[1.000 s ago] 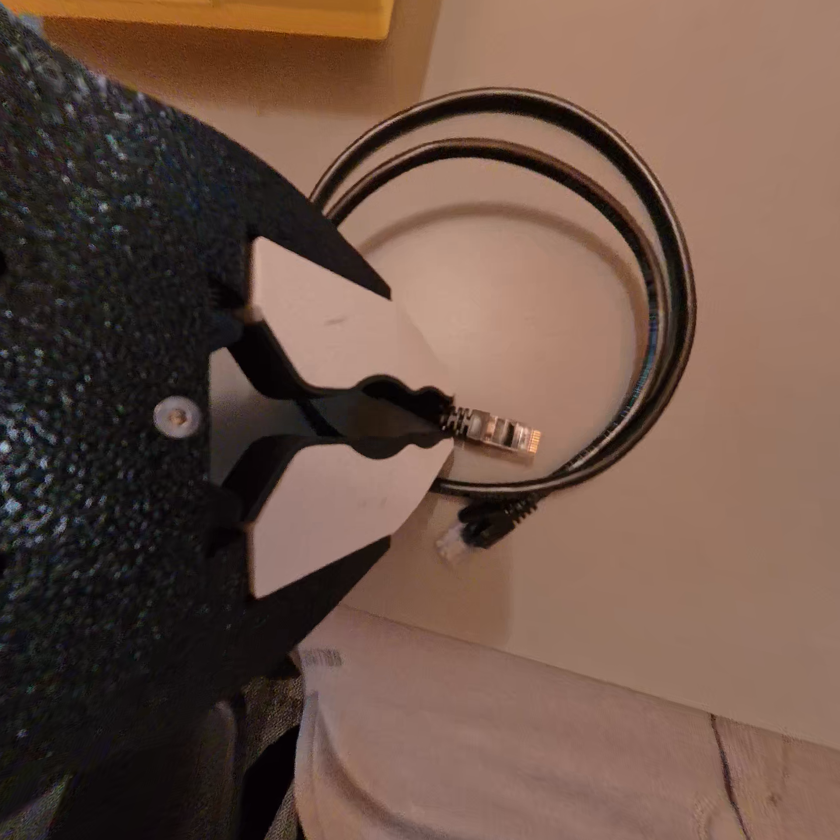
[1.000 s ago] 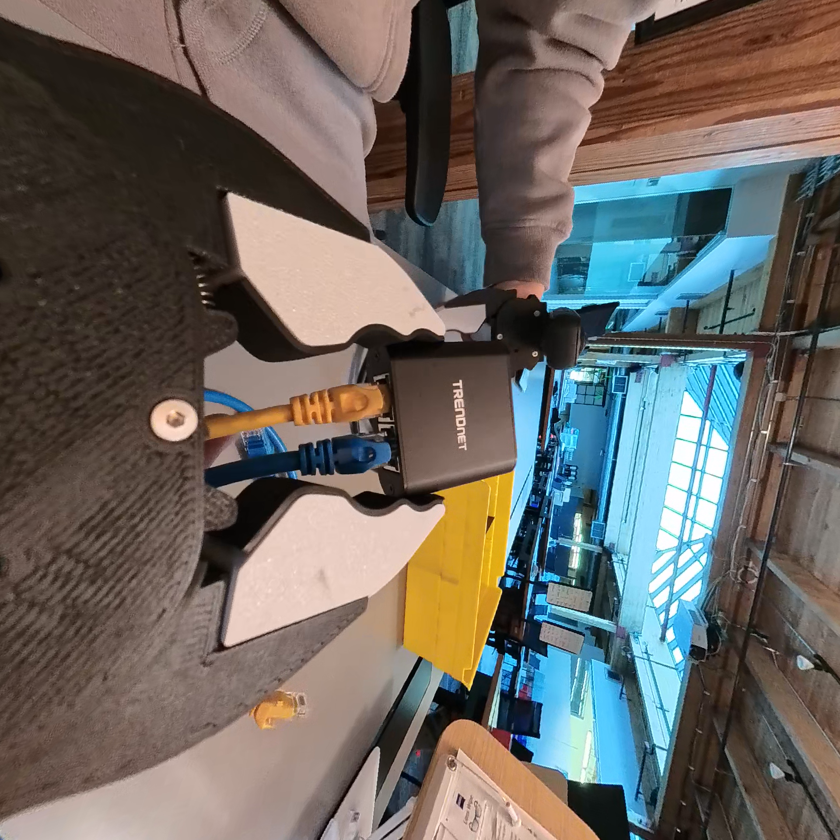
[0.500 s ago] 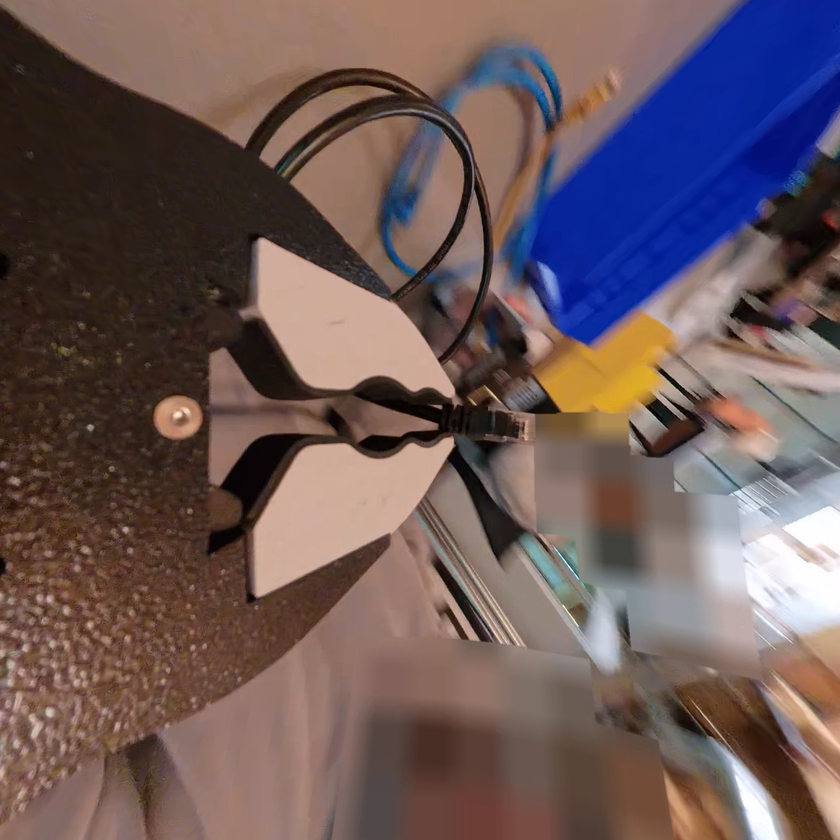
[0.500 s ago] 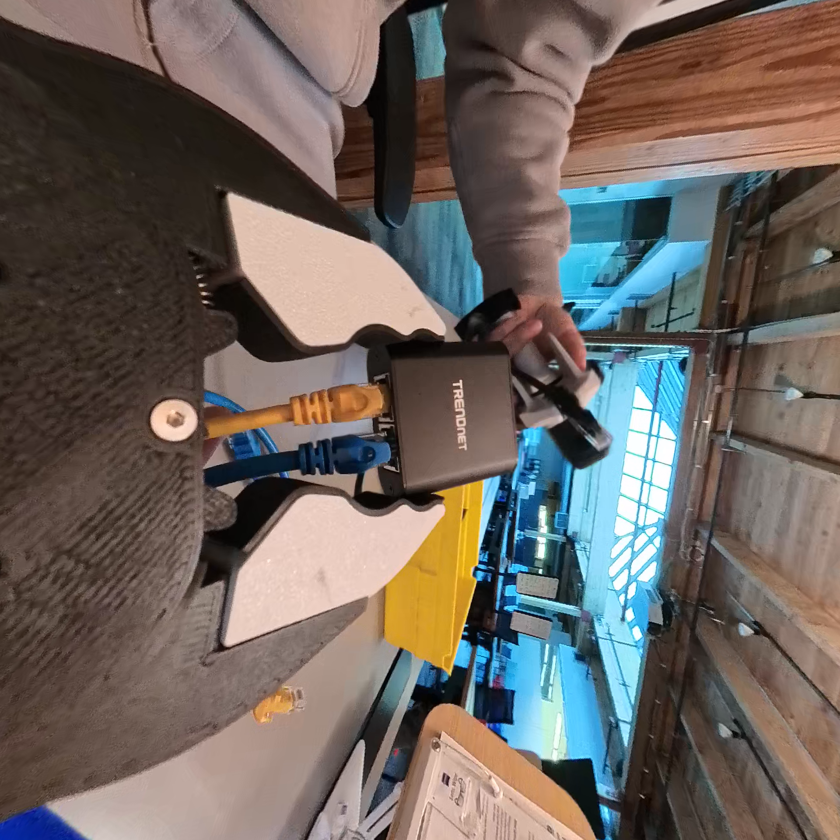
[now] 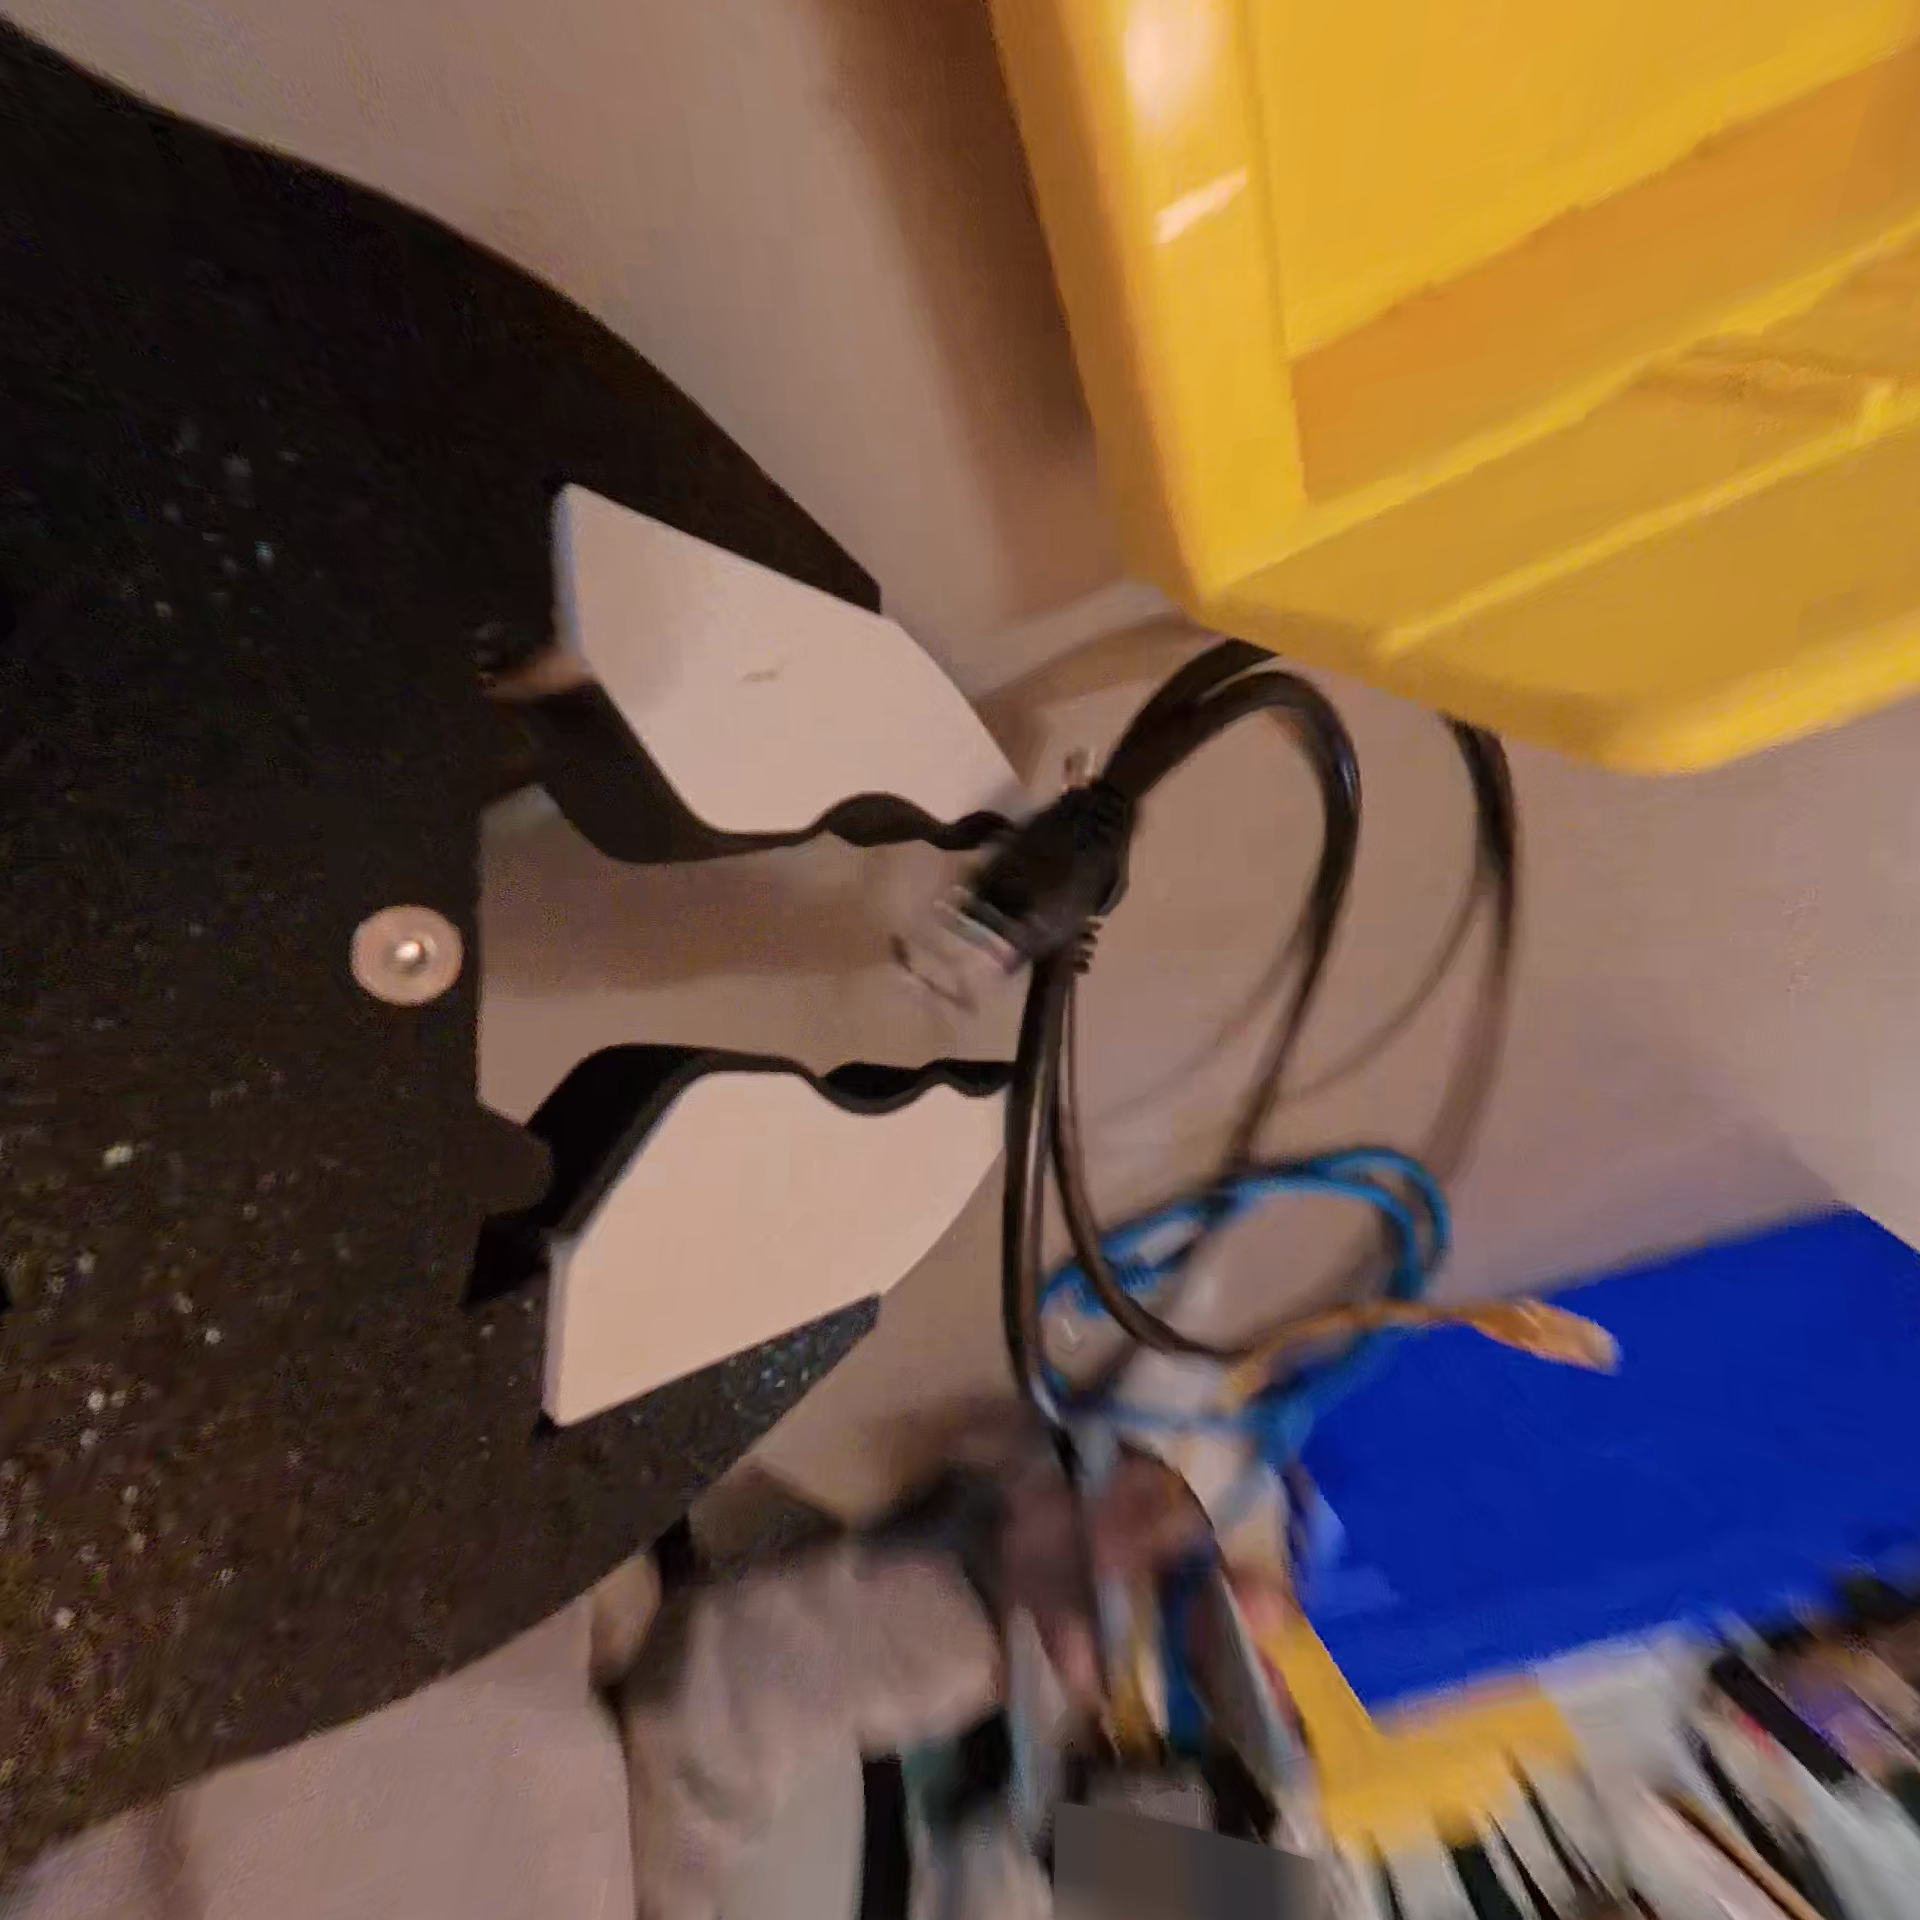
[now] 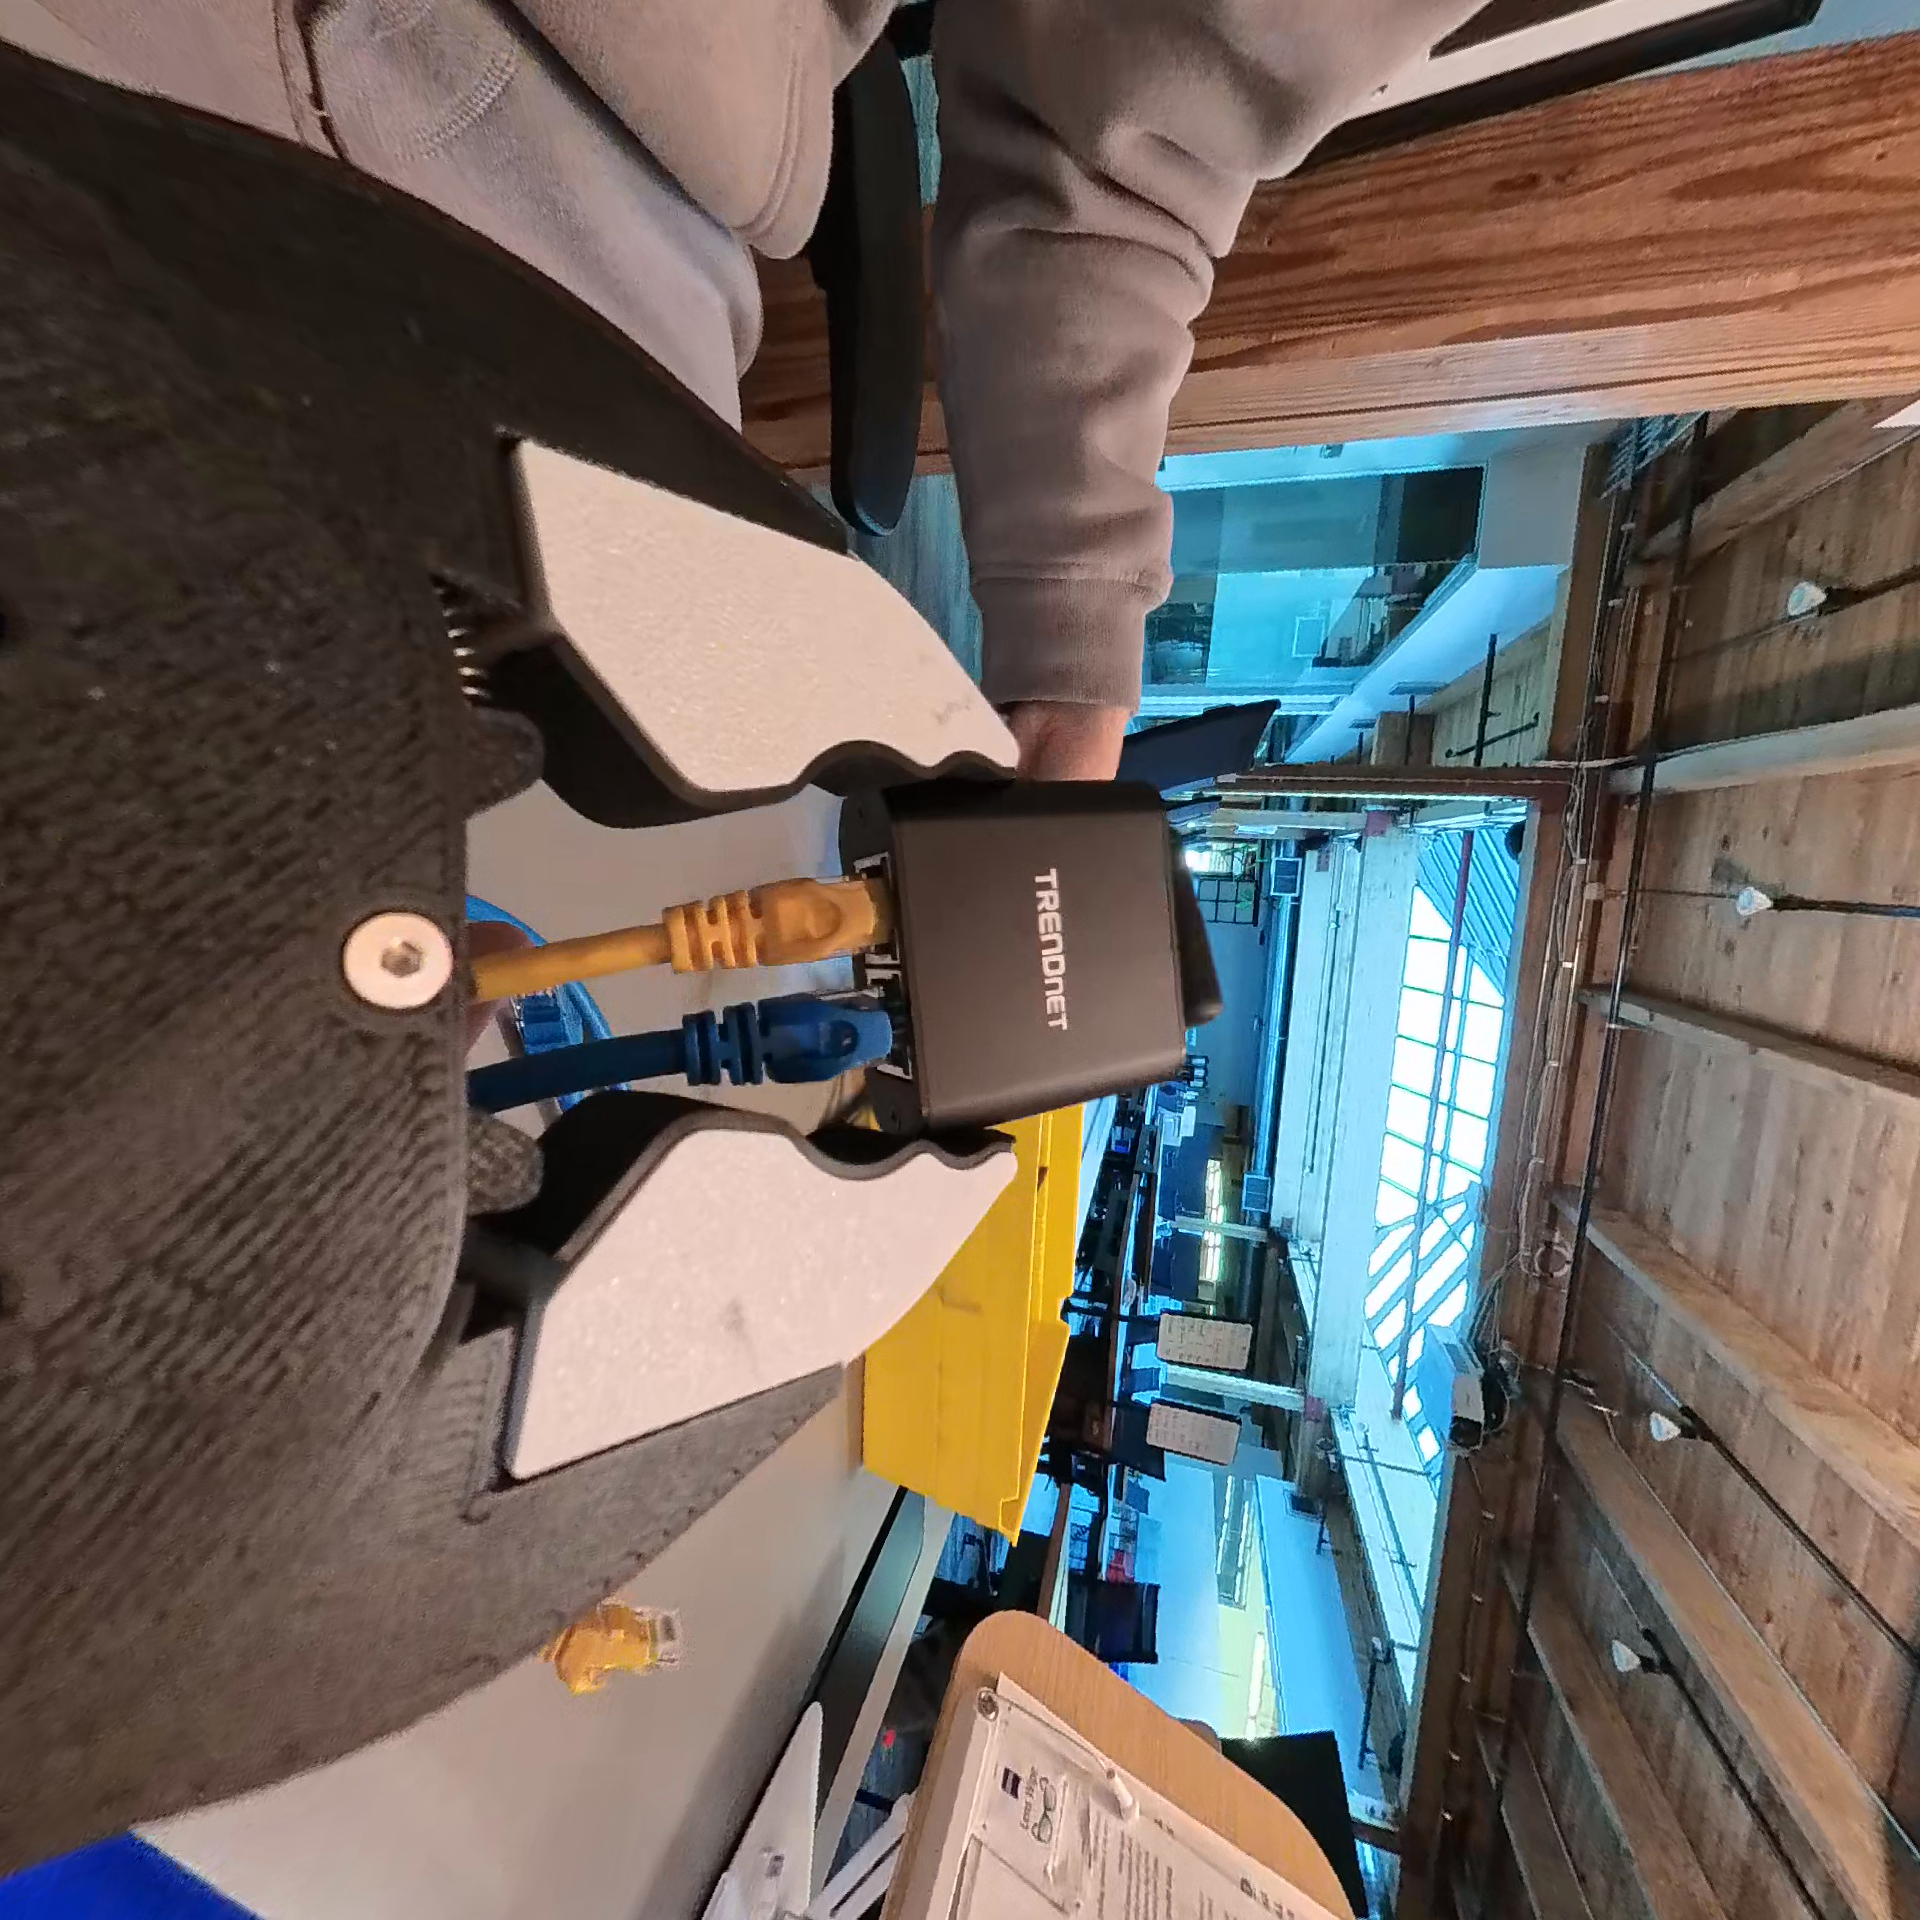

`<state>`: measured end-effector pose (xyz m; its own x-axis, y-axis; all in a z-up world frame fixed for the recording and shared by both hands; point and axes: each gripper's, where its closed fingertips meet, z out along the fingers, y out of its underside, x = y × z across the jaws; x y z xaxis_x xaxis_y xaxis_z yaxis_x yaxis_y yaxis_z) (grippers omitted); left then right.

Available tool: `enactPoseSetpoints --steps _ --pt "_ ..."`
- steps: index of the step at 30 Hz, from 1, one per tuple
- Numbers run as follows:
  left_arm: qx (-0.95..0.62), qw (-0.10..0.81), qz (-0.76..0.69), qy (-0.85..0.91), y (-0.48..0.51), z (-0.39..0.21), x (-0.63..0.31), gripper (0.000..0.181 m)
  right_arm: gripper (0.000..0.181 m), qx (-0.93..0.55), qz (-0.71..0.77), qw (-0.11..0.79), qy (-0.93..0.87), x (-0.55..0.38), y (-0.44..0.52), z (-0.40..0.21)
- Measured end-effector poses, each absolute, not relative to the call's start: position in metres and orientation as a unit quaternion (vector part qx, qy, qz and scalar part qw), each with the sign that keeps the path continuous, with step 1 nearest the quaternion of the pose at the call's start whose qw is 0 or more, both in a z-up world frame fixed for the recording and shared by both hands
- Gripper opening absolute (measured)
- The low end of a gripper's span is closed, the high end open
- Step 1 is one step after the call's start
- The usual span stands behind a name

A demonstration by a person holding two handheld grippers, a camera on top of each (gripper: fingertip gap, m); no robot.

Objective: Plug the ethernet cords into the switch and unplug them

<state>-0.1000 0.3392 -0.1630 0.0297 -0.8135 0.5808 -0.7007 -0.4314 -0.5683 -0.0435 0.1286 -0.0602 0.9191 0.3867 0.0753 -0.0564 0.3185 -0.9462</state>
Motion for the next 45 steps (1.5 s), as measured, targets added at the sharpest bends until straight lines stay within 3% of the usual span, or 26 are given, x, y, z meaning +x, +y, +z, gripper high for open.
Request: enactPoseSetpoints --steps 3,8,14,16,21,30,35,39,45 --pt "-0.707 0.121 -0.338 0.609 0.356 -0.170 -0.116 0.050 0.063 -0.568 0.137 0.799 -0.145 -0.043 0.129 -0.060" --pt "-0.722 0.072 -0.195 0.660 0.364 -0.173 -0.162 0.053 0.063 -0.566 0.138 0.800 -0.143 -0.043 0.128 -0.060" --pt "-0.727 0.116 -0.372 0.565 0.317 -0.141 -0.115 0.041 0.063 -0.572 0.138 0.795 -0.147 -0.044 0.130 -0.061" --pt "-0.743 0.150 -0.358 0.546 0.320 -0.152 -0.104 0.037 0.063 -0.571 0.136 0.796 -0.148 -0.045 0.130 -0.061" --pt "-0.767 0.138 -0.271 0.566 0.313 -0.193 -0.099 0.035 0.063 -0.568 0.135 0.798 -0.148 -0.044 0.128 -0.061" --pt "-0.676 0.127 -0.255 0.679 0.303 -0.199 -0.062 0.034 0.062 -0.570 0.136 0.796 -0.150 -0.045 0.129 -0.061" --pt "-0.785 0.087 -0.356 0.499 0.312 -0.181 -0.051 0.043 0.063 -0.570 0.139 0.796 -0.147 -0.044 0.129 -0.061" --pt "-0.806 0.171 -0.284 0.490 0.323 -0.188 -0.047 0.029 0.063 -0.572 0.138 0.794 -0.150 -0.045 0.130 -0.061" --pt "-0.747 0.275 -0.111 0.595 0.318 -0.199 -0.040 0.050 0.063 -0.570 0.136 0.796 -0.150 -0.045 0.129 -0.061"
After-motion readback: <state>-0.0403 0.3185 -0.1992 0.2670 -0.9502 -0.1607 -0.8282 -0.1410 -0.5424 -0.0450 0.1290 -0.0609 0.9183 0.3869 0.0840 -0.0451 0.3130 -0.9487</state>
